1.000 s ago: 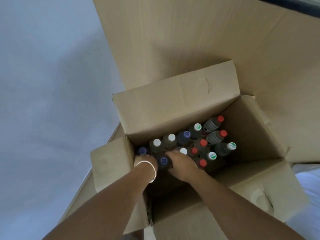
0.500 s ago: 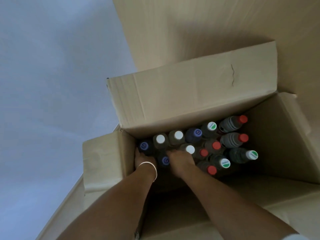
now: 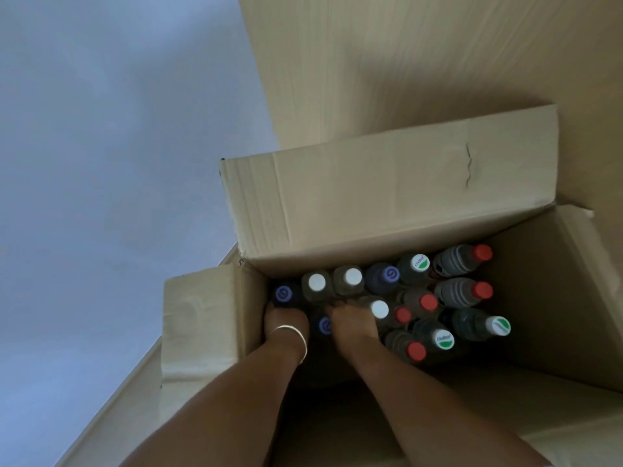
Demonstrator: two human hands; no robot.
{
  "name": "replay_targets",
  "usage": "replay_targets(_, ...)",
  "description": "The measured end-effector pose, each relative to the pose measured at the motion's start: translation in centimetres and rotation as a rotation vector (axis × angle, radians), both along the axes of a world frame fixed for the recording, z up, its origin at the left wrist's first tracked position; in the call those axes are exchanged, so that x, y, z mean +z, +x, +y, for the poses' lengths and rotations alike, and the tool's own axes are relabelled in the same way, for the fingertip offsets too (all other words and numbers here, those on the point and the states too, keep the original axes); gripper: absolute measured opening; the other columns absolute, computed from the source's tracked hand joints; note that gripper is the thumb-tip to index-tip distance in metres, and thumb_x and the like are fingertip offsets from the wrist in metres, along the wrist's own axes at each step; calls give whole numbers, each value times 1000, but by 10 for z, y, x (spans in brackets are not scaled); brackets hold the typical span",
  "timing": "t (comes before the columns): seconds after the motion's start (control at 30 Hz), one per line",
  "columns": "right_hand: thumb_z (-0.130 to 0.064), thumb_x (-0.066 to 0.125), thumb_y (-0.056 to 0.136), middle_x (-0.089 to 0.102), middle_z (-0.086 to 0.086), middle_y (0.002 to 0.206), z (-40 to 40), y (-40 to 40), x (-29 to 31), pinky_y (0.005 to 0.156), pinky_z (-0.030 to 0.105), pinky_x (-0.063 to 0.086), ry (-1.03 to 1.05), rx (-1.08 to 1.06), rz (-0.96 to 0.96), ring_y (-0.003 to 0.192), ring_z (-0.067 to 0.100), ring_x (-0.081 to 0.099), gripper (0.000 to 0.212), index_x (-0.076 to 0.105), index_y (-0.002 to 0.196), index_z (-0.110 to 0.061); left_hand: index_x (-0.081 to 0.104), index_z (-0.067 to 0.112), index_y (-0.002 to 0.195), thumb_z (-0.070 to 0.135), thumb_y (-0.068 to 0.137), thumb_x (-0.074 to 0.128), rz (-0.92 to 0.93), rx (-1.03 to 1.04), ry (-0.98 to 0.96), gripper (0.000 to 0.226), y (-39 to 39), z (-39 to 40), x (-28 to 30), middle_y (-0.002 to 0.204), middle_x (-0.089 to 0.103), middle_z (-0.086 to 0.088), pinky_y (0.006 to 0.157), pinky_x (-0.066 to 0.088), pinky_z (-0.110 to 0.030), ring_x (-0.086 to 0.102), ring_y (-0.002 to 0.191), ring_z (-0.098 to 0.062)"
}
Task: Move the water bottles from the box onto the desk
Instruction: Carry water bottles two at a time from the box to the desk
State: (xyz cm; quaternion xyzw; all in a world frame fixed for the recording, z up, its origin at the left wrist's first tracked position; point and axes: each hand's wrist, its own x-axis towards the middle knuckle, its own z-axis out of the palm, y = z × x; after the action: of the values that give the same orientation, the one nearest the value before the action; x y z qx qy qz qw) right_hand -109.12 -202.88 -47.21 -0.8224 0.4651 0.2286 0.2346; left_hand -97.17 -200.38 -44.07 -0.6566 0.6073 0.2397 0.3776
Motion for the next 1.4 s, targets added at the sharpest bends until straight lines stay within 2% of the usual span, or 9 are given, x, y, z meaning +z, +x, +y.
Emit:
replay_targets(0.13,-17,52,96,62,8,128,-2,-3,11,95,38,48,34,-50,-64,119,30,57,28,61,123,-19,64,12,124,15,95,53,72,15,-10,31,1,-7,19,130,64,-6,94,48,-36,60,121,-24)
replay_targets(0.47,-28,84,73,65,-5,120,-15,-49,99,96,28,47,210,-389,-494,110,11,60,54,65,124,-23,62,22,116,48,84,64,383,61,-188,41,31,-30,103,120,65,-1,86,47,-33,62,111,-28)
replay_targets(0.7,-50,81,62,66,-2,105,-20,-58,156,94,39,53,257,-759,-797,100,12,68,40,74,99,-37,68,21,81,40,75,81,919,427,-387,24,53,-51,160,76,67,8,67,44,-26,60,74,-12)
replay_targets(0.87,-14,73,87,75,9,96,-29,-51,203,81,36,54,229,-1013,-1083,85,17,70,8,76,94,-16,77,31,83,21,75,85,1414,775,-440,15,46,-68,187,80,75,9,80,51,-32,67,77,-6)
replay_targets(0.97,-12,63,94,68,7,80,-36,-42,229,69,26,51,234,-1093,-1214,75,19,63,8,68,89,-8,77,26,78,45,64,80,1587,959,-422,24,36,-80,201,79,71,-1,80,51,-43,62,79,-23)
replay_targets(1.03,-22,64,94,69,12,86,-41,-38,240,76,36,54,282,-1175,-1289,81,27,66,15,65,95,-7,72,20,73,43,72,80,1656,1081,-366,24,27,-87,209,72,63,-2,81,53,-47,57,75,-24)
replay_targets(1.1,-36,70,85,69,17,92,-44,-37,250,85,44,53,327,-1214,-1336,88,33,67,30,63,96,-9,65,16,66,36,84,74,1690,1167,-293,28,19,-94,215,66,58,-2,67,57,-37,57,65,-20)
replay_targets(1.23,-41,70,79,69,18,96,-43,-43,264,84,44,54,369,-1256,-1345,92,35,68,33,63,93,-11,61,17,62,47,68,83,1743,1172,-106,38,13,-99,224,63,56,-6,64,47,-31,54,59,-20)
replay_targets(1.4,-34,56,97,73,16,96,-31,-46,284,84,41,55,285,-1259,-1340,94,34,70,27,71,89,-12,60,16,66,49,92,60,1711,1135,36,42,8,-91,233,74,64,-10,75,54,-36,61,72,-26)
